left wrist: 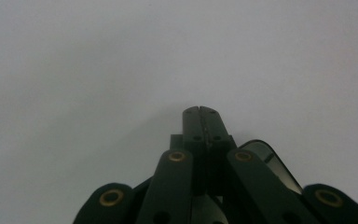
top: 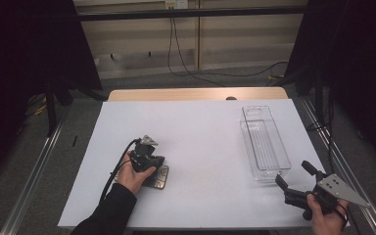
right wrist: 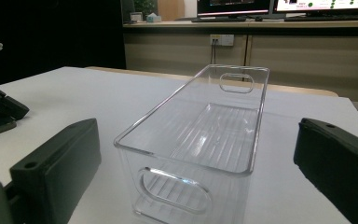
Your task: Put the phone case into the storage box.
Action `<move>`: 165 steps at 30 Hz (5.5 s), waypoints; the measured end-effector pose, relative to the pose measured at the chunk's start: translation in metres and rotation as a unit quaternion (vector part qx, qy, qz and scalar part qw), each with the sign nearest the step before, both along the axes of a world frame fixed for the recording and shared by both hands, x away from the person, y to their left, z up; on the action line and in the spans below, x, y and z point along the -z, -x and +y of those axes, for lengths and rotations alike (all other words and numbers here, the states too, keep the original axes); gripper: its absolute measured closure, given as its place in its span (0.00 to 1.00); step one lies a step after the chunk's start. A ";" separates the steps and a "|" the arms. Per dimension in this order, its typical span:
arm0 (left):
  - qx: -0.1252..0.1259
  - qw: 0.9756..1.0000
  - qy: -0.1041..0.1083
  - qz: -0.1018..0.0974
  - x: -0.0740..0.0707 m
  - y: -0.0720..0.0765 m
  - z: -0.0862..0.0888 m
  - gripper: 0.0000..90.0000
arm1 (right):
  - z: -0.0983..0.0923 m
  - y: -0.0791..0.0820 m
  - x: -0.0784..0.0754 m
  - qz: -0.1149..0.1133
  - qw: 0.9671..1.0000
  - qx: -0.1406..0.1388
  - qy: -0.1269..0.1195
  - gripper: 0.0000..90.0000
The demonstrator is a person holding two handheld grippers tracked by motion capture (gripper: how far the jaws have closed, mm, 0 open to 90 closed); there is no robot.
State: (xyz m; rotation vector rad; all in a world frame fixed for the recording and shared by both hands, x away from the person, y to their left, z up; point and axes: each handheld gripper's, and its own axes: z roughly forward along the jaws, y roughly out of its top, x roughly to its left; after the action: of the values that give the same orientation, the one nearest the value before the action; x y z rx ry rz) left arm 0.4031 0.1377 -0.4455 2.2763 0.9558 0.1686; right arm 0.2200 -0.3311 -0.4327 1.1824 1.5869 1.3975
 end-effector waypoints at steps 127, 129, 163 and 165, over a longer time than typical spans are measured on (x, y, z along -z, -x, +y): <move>-0.041 0.976 0.173 -0.127 -0.040 0.084 0.083 1.00 | 0.000 0.001 0.000 -0.002 1.000 -0.002 -0.006 0.00; -0.047 0.977 0.166 -0.126 -0.039 0.086 0.086 1.00 | 0.000 0.001 0.000 -0.001 1.000 -0.003 -0.005 0.00; -0.107 0.992 0.047 -0.040 -0.031 0.095 0.150 1.00 | 0.002 -0.001 0.000 -0.001 1.000 -0.004 -0.001 0.00; -0.108 0.993 0.040 -0.038 -0.029 0.094 0.151 1.00 | 0.002 -0.001 0.000 -0.001 1.000 -0.005 -0.001 0.00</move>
State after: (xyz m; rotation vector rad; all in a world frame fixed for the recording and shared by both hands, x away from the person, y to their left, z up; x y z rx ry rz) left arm 0.3087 0.2884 -0.4167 2.0755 1.1462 0.3017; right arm 0.2211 -0.3290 -0.4326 1.1759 1.5911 1.4066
